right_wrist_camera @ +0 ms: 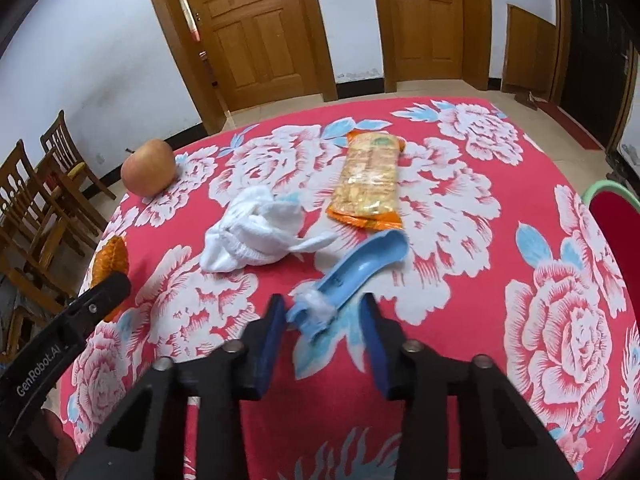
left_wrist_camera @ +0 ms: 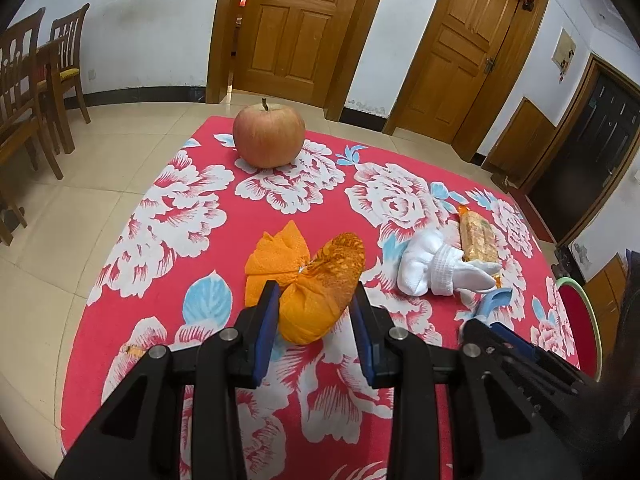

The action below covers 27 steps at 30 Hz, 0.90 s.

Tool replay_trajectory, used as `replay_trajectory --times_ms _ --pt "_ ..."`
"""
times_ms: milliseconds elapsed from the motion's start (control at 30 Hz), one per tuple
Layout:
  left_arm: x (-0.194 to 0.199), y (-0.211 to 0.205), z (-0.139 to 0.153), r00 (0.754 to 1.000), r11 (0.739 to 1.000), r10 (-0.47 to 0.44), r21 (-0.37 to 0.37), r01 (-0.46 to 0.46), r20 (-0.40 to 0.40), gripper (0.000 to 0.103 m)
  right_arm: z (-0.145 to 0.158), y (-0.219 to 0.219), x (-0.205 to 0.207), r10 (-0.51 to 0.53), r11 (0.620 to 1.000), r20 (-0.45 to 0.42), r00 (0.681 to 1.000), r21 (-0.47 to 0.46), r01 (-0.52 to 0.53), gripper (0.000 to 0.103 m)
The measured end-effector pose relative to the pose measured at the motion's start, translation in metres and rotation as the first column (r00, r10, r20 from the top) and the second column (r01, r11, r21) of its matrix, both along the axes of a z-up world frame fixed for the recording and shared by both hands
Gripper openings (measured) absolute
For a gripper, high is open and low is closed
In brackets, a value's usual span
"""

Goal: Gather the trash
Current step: 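Grasp the blue plastic piece with the right gripper while the left holds the bag, then carry the orange bag and blue piece in both grippers over the red bucket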

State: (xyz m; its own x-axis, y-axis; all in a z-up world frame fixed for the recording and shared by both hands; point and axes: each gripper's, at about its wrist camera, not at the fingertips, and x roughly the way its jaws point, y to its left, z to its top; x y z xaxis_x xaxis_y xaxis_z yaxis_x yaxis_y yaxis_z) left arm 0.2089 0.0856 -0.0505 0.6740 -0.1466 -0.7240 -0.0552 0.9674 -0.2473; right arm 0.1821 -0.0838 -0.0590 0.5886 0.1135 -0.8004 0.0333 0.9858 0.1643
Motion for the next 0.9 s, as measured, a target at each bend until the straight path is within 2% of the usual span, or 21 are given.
replay_trajectory --times_ms 33,133,367,633,900 --pt "0.000 0.000 0.000 1.000 1.000 -0.001 0.001 0.001 0.000 0.035 0.000 -0.003 0.000 -0.001 1.000 -0.002 1.000 0.012 0.001 0.028" --pt "-0.001 -0.001 0.000 1.000 1.000 -0.003 0.008 0.003 -0.001 0.035 0.000 -0.010 -0.002 0.004 0.999 -0.008 1.000 0.045 -0.004 0.024" --pt "-0.001 -0.003 -0.001 1.000 1.000 -0.007 0.009 0.007 0.002 0.035 0.005 -0.024 -0.015 -0.004 0.997 0.006 1.000 0.076 0.004 0.024" --pt "-0.001 -0.008 0.000 1.000 1.000 -0.027 0.008 0.027 0.006 0.035 0.018 -0.059 -0.044 -0.050 0.995 0.041 0.998 0.088 0.046 0.024" --pt "-0.005 -0.021 0.008 0.996 0.997 -0.074 0.023 0.072 0.054 0.035 0.026 -0.096 -0.076 -0.092 0.992 0.056 0.994 0.086 0.087 0.024"
